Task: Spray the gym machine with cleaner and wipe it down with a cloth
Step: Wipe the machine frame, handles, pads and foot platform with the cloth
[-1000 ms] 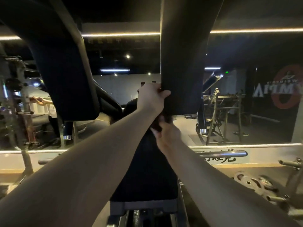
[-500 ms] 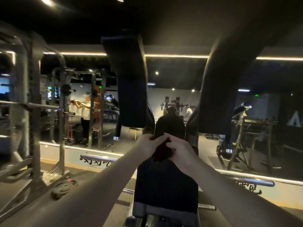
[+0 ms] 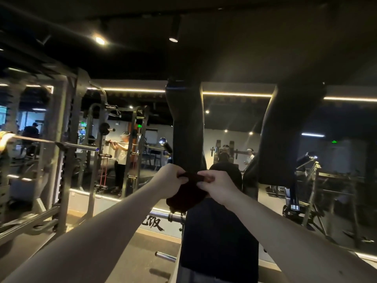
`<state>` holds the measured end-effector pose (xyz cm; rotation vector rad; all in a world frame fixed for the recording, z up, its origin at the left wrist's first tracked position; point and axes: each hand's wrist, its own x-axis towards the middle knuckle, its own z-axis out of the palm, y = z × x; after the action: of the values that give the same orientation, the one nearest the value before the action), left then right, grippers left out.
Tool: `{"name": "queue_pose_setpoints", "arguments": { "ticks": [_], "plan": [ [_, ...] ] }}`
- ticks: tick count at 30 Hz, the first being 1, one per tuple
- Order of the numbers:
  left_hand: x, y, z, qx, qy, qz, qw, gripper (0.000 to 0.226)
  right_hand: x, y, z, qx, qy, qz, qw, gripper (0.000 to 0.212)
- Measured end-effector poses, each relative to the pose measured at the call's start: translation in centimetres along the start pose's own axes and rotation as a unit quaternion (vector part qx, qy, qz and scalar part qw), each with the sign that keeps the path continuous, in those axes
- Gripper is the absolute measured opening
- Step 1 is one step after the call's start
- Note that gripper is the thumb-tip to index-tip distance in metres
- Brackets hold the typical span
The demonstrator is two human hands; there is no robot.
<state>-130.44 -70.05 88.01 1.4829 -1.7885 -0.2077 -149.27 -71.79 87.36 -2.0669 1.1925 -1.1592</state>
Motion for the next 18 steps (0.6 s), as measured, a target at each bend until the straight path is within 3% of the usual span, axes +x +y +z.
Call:
{"name": "queue_pose_setpoints", "arguments": {
  "ticks": [3,5,7,10,14,18],
  "plan": [
    [0.4,0.8,-1.6,-0.015,0.040,-0.014,0.999,0.017,0.4,-1.9,-0.1,-0.012,-0.010,0.055,0.998,0.065],
    [1.4,1.6,-2.5,-0.029,0.067,-0.019,0.997,0.018,1.0,-3.4,-0.7,-0.030,0.020,0.067,0.997,0.058],
    [2.4,2.8,-3.2,-0.054,0.094,-0.016,0.994,0.015,1.9,-4.6,-1.4,0.106,-0.027,0.103,0.989,0.046],
    [3.8,4.1,-3.9,-0.098,0.098,0.011,0.990,0.018,2.9,-5.7,-1.9,0.373,-0.131,0.144,0.907,0.037],
    [5.0,5.7,-5.8,-0.108,0.069,0.065,0.990,0.025,5.3,-6.3,-2.1,0.483,-0.021,0.138,0.865,0.039],
    [6.6,6.8,-8.4,-0.128,0.095,0.100,0.982,0.021,7.8,-9.8,-4.0,0.465,0.067,0.093,0.878,0.031]
  ]
}}
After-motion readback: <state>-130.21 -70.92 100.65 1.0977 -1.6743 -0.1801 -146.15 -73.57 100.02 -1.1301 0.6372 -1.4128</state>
